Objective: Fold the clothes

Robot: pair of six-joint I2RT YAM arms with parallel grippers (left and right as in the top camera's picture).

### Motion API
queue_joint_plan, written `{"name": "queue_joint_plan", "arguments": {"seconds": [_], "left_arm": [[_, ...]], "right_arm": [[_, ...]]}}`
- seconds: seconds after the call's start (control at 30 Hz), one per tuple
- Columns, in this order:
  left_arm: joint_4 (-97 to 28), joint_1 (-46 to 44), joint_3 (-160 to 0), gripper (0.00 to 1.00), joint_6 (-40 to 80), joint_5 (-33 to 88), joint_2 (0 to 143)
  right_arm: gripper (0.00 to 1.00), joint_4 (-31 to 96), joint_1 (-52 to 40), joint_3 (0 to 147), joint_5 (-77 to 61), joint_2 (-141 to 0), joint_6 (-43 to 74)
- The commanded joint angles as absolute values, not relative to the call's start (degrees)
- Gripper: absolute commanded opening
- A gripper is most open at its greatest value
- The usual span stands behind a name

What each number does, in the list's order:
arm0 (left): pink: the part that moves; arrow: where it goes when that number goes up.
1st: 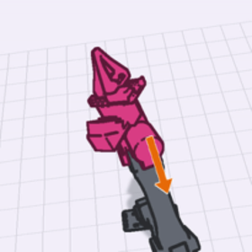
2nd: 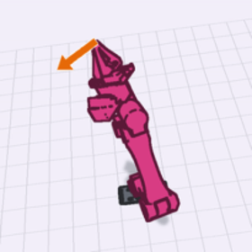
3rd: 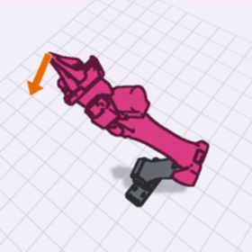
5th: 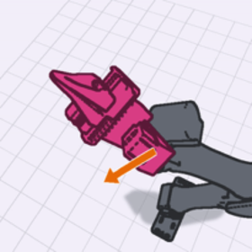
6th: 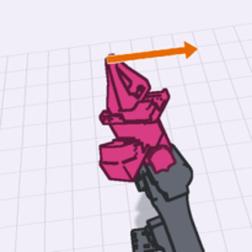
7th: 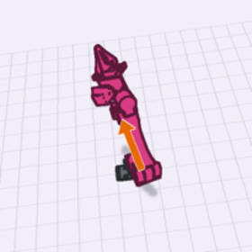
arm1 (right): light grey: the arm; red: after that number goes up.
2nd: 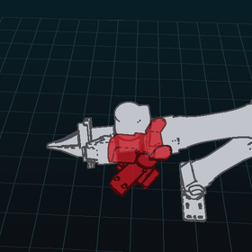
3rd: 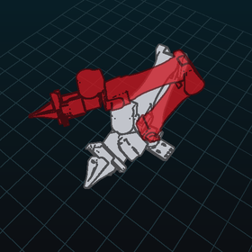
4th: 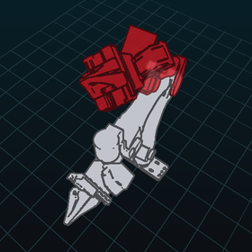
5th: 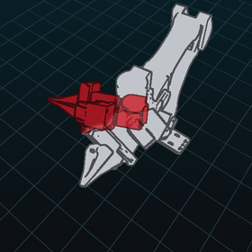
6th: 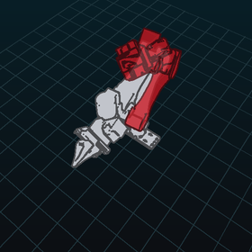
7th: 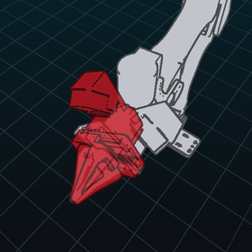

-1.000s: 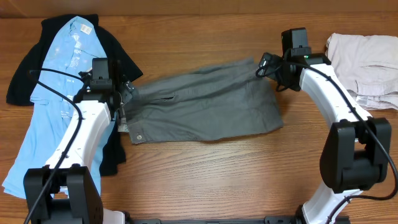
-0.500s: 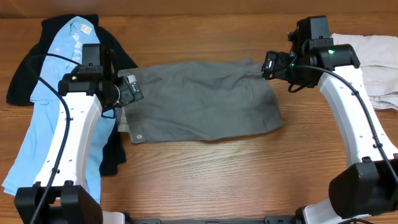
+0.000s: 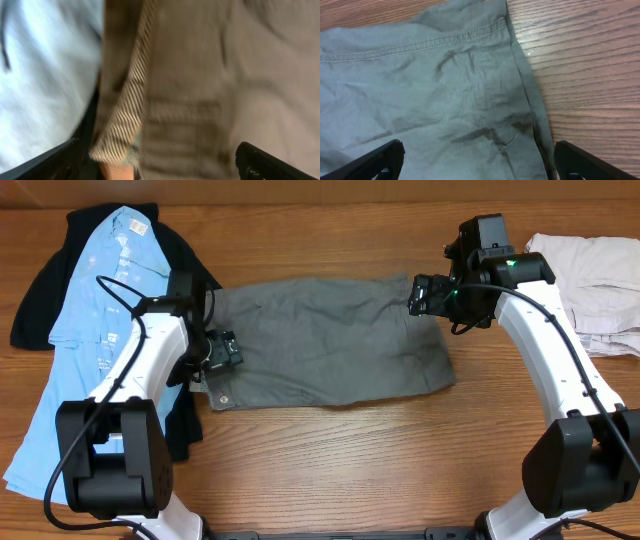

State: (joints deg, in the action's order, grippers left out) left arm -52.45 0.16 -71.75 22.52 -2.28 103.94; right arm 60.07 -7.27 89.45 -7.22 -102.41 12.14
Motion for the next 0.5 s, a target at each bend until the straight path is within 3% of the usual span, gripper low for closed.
{"name": "queue_joint_plan", "arguments": {"seconds": [0.0,0.47], "left_arm": [[-50.7,2.1,-72.0,1.00,24.2,-4.4,104.7],[-36.4,3.4,-71.4,1.00,15.2,1.6,110.0]], "right_arm": [[1.00,59.8,-7.3,89.3,-7.1,-102.3,11.7],[1.00,59.5,-7.3,89.3,-7.1,-102.3,11.7]]}}
